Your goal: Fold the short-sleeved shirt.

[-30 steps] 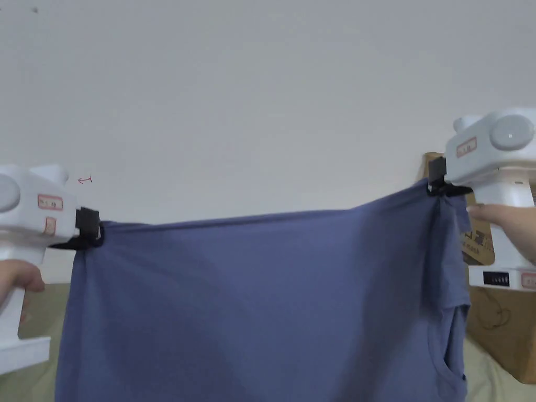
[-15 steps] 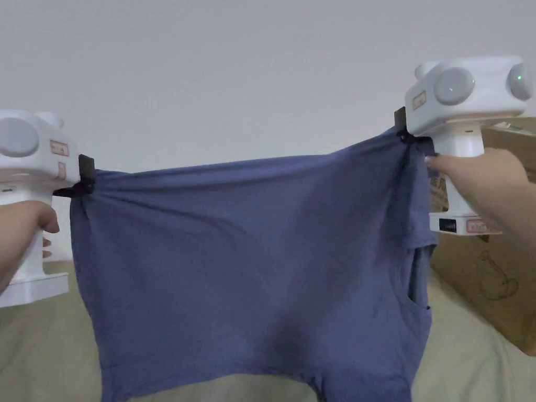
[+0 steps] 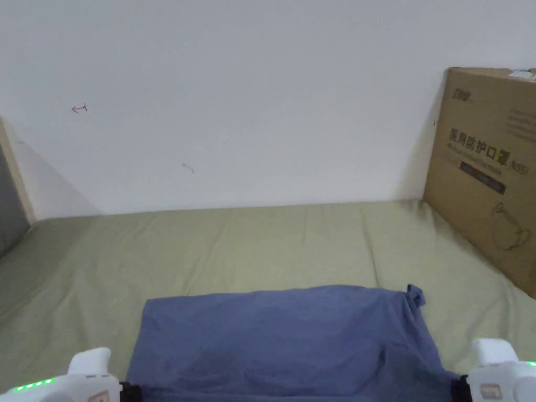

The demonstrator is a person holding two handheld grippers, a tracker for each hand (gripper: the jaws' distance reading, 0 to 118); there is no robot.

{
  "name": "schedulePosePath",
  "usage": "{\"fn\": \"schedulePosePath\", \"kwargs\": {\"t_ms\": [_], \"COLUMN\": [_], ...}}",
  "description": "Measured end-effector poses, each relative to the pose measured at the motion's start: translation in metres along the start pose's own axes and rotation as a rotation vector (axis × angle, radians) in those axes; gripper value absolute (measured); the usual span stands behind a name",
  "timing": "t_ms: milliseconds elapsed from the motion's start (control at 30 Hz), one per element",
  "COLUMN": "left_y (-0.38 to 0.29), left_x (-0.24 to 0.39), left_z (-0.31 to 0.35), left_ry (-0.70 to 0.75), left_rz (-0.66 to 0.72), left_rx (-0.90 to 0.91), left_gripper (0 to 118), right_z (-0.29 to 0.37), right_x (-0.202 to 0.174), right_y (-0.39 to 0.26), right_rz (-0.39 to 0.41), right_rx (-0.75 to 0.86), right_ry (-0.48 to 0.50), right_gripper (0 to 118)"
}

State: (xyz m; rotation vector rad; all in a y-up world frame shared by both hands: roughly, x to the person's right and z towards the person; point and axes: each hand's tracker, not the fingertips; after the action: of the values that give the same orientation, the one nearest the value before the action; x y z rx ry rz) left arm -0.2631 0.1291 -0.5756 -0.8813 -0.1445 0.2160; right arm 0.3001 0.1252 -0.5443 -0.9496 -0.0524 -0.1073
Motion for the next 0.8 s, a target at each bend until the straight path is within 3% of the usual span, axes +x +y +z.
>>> {"fn": "schedulePosePath", "kwargs": {"t_ms": [133, 300, 500, 700, 733, 767, 800], "left_y": [-0.083, -0.148, -0.173, -0.181, -0.18, -0.178, -0.176], "left_x": [-0.019, -0.026, -0.03, -0.034, -0.034, -0.035, -0.037], "left_z": [0.046, 0.096, 0.126, 0.125, 0.123, 0.123, 0.122], "left_ry": [-0.057, -0.088, -0.084, -0.093, -0.091, -0.086, -0.077], "left_rz": [0.032, -0.055, -0.085, -0.17, -0.173, -0.17, -0.15], "left_rx": [-0.1, -0.141, -0.135, -0.187, -0.198, -0.212, -0.237], "left_gripper": [1, 1, 1, 6, 16, 48, 83], "right_z": [0.053, 0.1, 0.119, 0.11, 0.107, 0.106, 0.108], "right_x": [0.032, 0.05, 0.047, 0.049, 0.049, 0.049, 0.05], "right_y": [-0.092, -0.159, -0.191, -0.19, -0.187, -0.184, -0.182], "right_rz": [-0.029, -0.09, -0.025, -0.014, -0.03, -0.056, -0.091], "right_rx": [-0.088, -0.105, -0.153, -0.205, -0.228, -0.246, -0.252], "right_ry": [0.04, 0.081, 0.107, 0.109, 0.11, 0.116, 0.134], "right_gripper": [0, 0, 0, 1, 5, 30, 65]}}
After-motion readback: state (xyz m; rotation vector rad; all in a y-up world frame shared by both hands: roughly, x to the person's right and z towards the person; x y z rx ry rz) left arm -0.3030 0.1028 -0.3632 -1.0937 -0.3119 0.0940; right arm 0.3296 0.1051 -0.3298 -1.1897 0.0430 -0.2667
